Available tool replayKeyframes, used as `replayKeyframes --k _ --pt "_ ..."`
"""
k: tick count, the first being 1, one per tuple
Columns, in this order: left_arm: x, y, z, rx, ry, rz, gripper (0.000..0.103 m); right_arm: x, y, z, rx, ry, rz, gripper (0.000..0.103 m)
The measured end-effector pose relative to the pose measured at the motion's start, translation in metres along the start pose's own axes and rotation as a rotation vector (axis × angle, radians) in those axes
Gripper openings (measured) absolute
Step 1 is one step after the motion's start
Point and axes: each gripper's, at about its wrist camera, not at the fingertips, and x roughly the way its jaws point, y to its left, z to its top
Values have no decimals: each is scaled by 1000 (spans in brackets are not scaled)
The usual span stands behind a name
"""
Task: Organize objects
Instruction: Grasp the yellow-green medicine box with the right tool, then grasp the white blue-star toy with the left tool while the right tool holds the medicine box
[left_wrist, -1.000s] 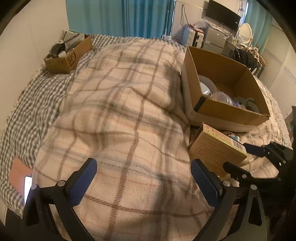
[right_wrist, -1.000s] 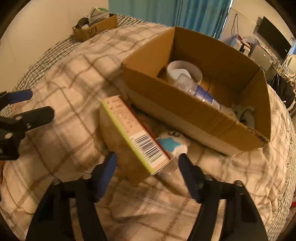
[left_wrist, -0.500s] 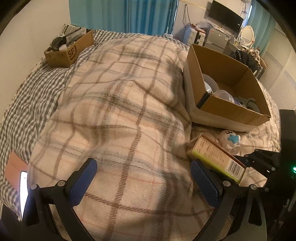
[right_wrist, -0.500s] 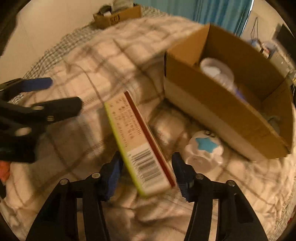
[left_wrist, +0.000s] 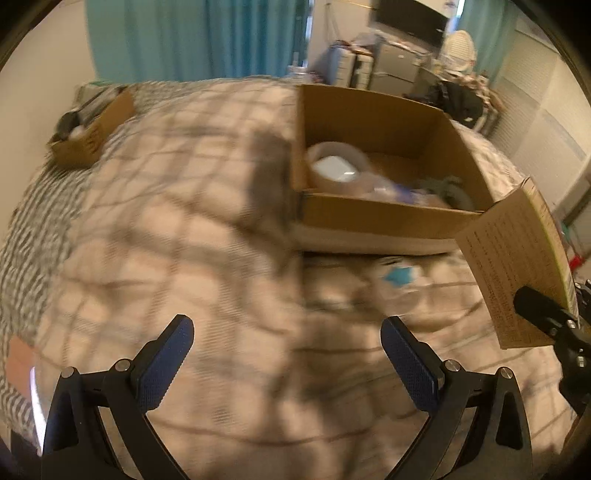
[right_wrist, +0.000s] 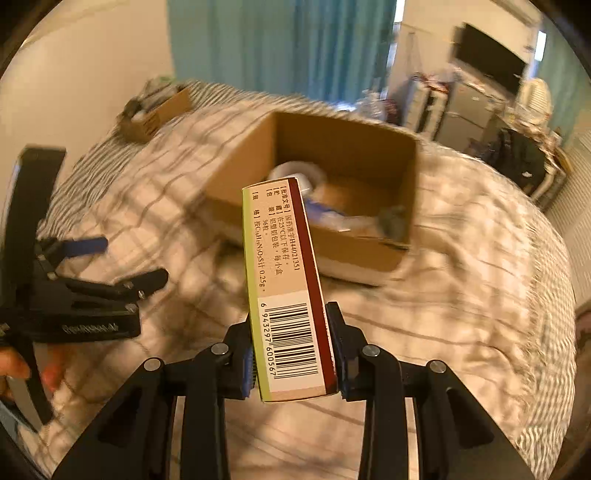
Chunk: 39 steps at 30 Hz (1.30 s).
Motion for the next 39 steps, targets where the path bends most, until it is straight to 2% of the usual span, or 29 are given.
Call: replayKeyframes --k 2,5,11,14,16,20,21,22,30,39 --pt "8 -18 4 19 5 -22 103 -1 -17 -3 27 -2 -31 31" --pt "24 -41 7 42 19 -40 103 14 -37 -14 43 53 -126 31" --pt "60 -69 13 73 70 -60 103 41 -64 -23 104 101 -98 29" --pt "75 -78 15 81 95 -79 99 52 -69 -25 109 111 -96 28" --pt "86 -85 16 91 114 -89 91 56 -70 -25 116 112 -83 28" --pt "103 -88 15 89 167 -117 61 59 -73 -25 124 111 -73 28" --pt "103 -88 14 94 178 -115 56 59 -73 -24 125 111 -73 28" --pt "101 -88 13 105 181 -108 52 59 -73 -24 124 110 -75 28" --pt "51 -77 2 136 121 -150 51 36 -66 -21 115 83 -113 28" --pt "-39 -49 1 115 -50 -172 51 -34 -46 -5 111 -55 -89 28"
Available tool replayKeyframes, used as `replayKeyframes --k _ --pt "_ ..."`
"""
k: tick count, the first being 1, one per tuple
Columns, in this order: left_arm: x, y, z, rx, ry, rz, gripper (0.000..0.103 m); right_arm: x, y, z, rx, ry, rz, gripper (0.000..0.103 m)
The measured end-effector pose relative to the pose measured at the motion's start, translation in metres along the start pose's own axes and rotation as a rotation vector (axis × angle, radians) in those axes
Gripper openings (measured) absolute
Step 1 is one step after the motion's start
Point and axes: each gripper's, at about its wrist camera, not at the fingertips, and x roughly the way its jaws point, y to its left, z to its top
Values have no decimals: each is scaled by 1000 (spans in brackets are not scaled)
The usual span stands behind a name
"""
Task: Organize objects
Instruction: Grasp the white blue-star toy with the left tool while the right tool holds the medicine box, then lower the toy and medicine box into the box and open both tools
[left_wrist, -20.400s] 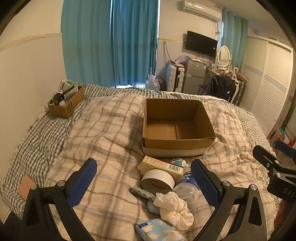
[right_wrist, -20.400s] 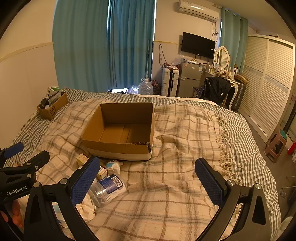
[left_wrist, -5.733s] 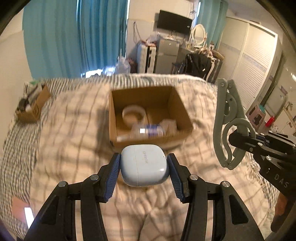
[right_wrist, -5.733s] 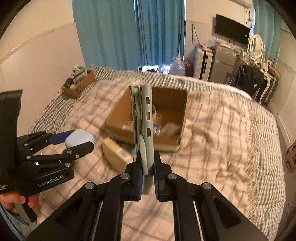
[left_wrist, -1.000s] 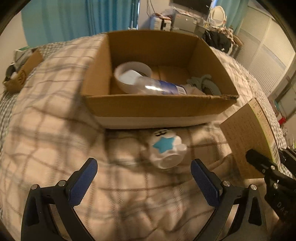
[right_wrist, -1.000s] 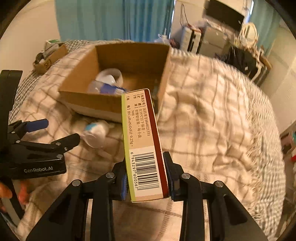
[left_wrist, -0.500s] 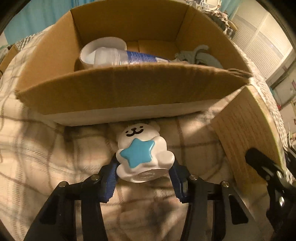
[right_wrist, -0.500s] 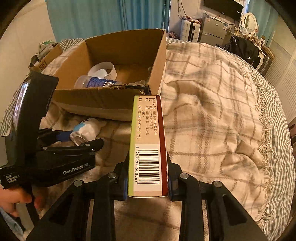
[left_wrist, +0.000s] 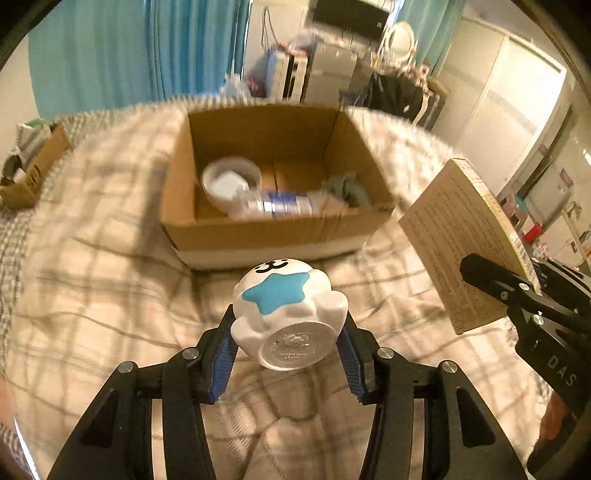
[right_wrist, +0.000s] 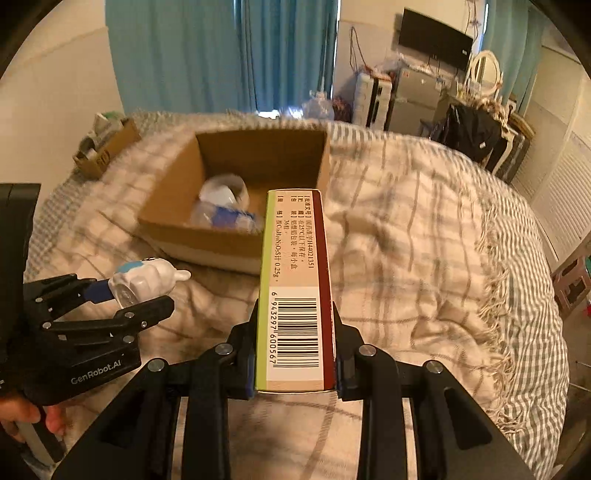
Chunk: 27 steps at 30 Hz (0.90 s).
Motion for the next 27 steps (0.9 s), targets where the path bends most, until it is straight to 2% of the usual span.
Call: replayKeyframes --k 6,12,18,21,27 --pt "-40 1 33 17 -120 12 51 -32 13 30 -26 -92 25 28" --pt "-45 7 81 23 -183 32 51 -29 21 79 -59 -149 36 28" --pt "-10 13 129 40 -205 68 51 14 12 131 -40 -150 48 28" --pt "20 19 144 45 -185 82 51 45 6 144 -30 -125 64 28" --pt "75 22 148 68 -139 88 51 112 -10 151 14 -39 79 28"
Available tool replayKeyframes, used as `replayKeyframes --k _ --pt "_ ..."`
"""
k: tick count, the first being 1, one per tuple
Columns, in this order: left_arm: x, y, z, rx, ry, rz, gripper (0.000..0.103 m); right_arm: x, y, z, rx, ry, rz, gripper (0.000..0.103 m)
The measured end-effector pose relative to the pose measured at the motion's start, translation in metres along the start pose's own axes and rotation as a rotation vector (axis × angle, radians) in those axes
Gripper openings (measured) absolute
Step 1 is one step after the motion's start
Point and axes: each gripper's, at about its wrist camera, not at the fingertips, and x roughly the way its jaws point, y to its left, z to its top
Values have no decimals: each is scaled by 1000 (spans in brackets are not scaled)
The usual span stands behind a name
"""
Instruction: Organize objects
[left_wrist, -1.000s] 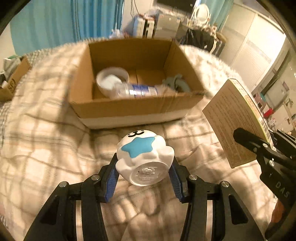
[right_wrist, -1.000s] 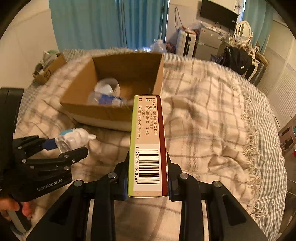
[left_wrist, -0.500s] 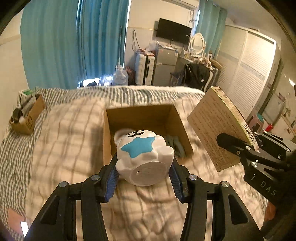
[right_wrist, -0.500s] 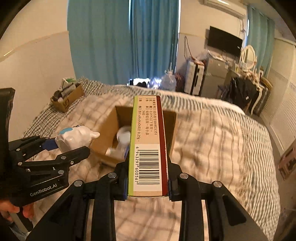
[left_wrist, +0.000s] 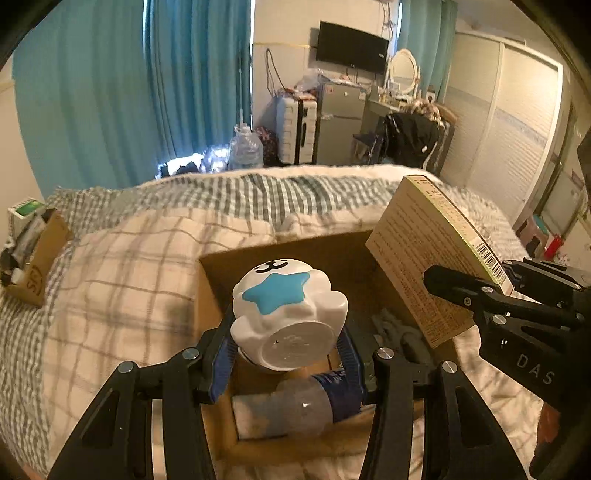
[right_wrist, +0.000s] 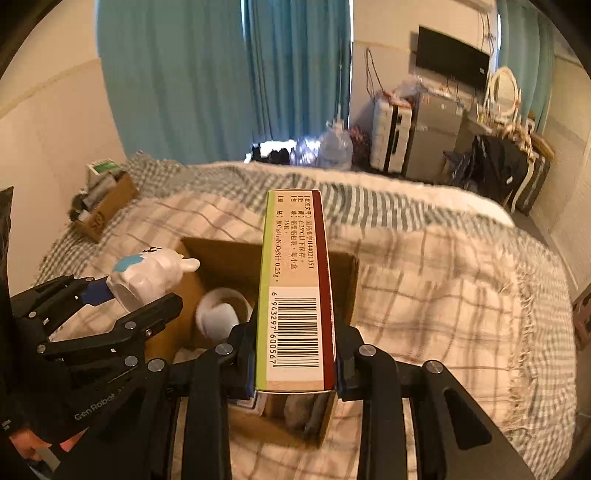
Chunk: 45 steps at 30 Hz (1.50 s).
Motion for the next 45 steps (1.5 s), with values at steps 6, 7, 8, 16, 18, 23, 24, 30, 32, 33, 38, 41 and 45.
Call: replayKeyframes --k 6,7,8,16,18,23,24,30,32,33,38,41,45 --pt "40 -2 -16 8 58 -2 51 35 -12 -15 28 41 27 28" --pt "43 -1 -17 9 62 0 51 39 -12 -17 31 42 34 28" --pt "45 -1 -18 4 65 -1 51 40 -12 -18 35 42 35 28" --pt "35 -3 -14 11 78 -16 53 16 -15 -11 78 -6 23 37" --pt "22 -3 -9 14 72 -12 58 1 -14 -6 76 -25 16 42" --pt "-33 0 7 -12 0 0 77 -56 -6 10 68 -91 -29 46" --pt "-47 1 11 -17 -22 3 79 -69 -4 12 66 -107 -38 49" --pt "-131 2 24 -31 -139 16 91 -154 14 17 20 -191 -85 53" --pt "-157 -1 26 -25 -182 23 94 -183 20 15 8 -221 -99 59" --pt "-170 -3 27 -20 -201 30 97 -195 22 14 8 -233 -106 61" --pt "-219 -6 23 -23 -274 49 103 -257 27 3 20 -318 -131 78" --pt "-236 -7 15 -32 -290 41 103 -276 28 -8 33 -343 -149 91" --pt "-245 -10 -3 -52 -302 58 103 -281 26 -25 54 -361 -159 102"
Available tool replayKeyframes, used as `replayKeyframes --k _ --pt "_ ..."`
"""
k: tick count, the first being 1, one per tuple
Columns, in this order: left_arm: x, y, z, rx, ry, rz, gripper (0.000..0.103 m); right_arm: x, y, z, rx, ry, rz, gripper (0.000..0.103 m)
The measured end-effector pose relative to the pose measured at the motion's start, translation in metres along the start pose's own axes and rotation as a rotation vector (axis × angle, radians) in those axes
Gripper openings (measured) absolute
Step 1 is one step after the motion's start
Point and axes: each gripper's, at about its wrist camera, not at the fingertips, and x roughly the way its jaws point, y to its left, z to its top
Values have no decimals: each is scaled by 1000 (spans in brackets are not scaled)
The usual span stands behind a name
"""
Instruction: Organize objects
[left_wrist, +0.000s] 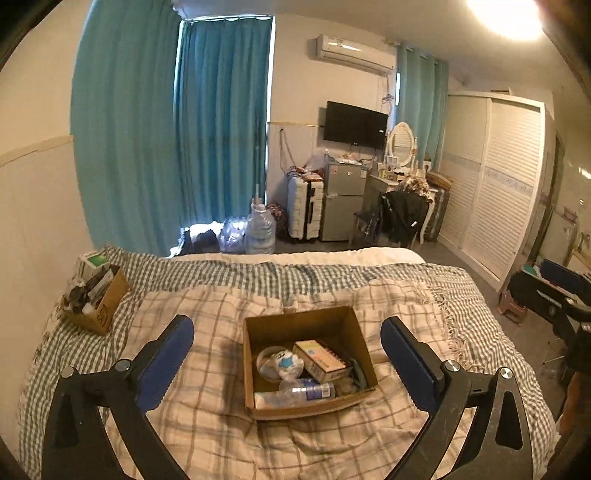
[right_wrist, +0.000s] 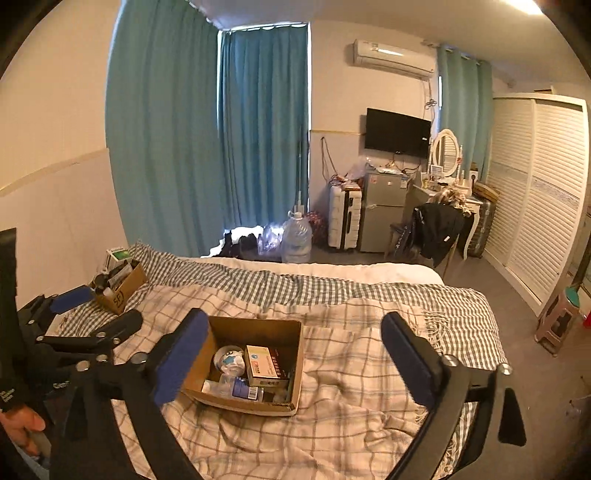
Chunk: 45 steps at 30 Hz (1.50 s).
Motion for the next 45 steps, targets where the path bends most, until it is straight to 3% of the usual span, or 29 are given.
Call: replayKeyframes --k 8,14,17,26,45 --pt "12 0 -53 -20 -20 54 103 30 -17 -64 31 56 -44 102" --pt "38 -5 -91 0 -26 112 103 71 -16 -108 -23 14 -98 102" --pt "48 -7 -108 8 -6 101 103 83 -16 -124 0 15 -59 102" --pt "59 4 -125 -51 47 107 103 100 -10 -139 -9 60 -31 102" --pt "65 1 -129 -35 86 102 103 102 -4 -141 -7 71 -23 102"
